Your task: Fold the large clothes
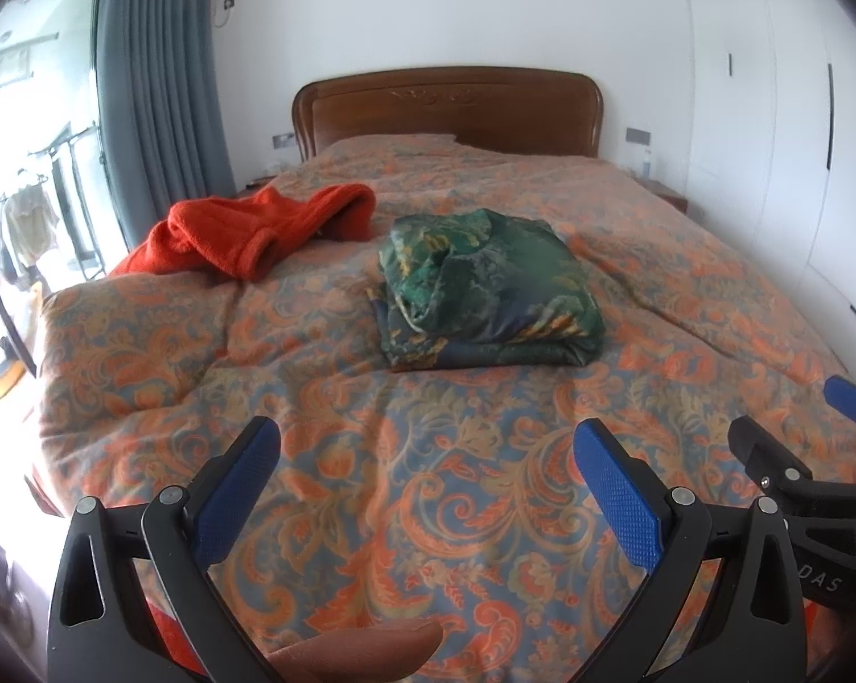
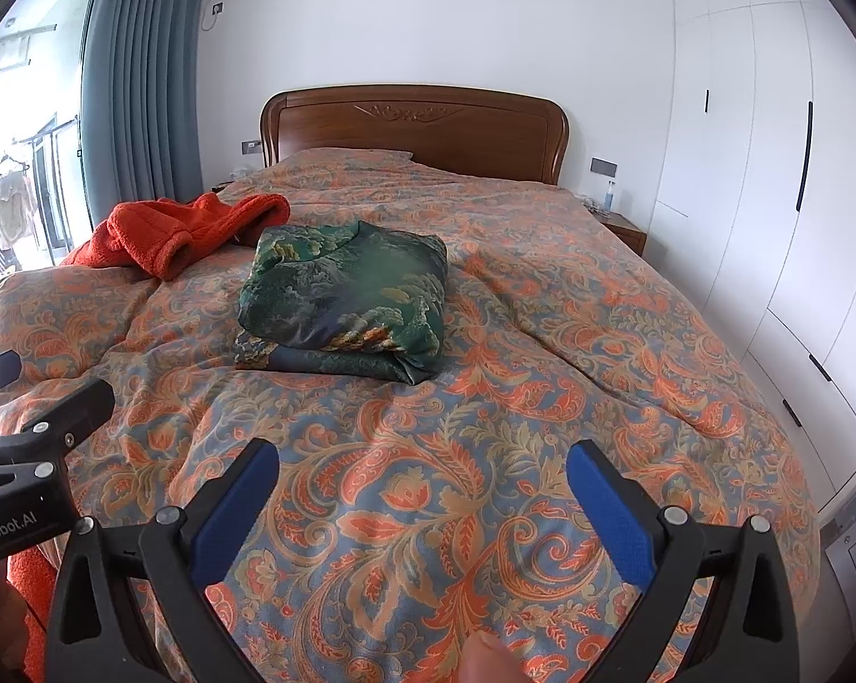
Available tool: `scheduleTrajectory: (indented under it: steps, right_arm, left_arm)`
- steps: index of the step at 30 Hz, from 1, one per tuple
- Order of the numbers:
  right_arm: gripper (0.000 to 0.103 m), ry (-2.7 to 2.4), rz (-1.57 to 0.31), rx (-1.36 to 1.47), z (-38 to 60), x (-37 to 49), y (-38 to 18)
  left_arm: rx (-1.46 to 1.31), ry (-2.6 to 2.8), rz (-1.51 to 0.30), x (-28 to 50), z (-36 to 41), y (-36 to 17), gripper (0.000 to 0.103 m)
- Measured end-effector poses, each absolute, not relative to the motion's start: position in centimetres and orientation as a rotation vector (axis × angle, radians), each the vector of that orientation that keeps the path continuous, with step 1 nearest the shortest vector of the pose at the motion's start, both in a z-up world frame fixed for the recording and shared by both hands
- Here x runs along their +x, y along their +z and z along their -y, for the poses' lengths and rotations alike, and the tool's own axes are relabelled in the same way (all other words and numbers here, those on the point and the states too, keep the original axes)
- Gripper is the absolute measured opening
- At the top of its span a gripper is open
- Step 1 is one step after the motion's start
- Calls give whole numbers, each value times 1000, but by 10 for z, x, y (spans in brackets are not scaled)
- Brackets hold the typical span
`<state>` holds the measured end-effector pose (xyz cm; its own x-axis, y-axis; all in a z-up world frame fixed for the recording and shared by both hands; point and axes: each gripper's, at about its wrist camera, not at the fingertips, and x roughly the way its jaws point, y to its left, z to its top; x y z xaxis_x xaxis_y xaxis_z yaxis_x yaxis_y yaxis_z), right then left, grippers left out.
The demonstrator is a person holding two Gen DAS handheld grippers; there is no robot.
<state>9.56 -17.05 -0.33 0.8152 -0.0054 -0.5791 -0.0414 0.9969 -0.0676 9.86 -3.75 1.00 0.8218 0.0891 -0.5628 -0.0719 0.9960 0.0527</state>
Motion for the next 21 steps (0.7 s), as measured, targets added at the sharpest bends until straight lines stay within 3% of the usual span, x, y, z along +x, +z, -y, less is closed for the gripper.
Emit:
scheduleTrajectory:
  steps: [21]
  right_arm:
    - [103,27,-627,-76,170,92,-3]
  left_arm:
    - [12,91,-597,98,36,3,103]
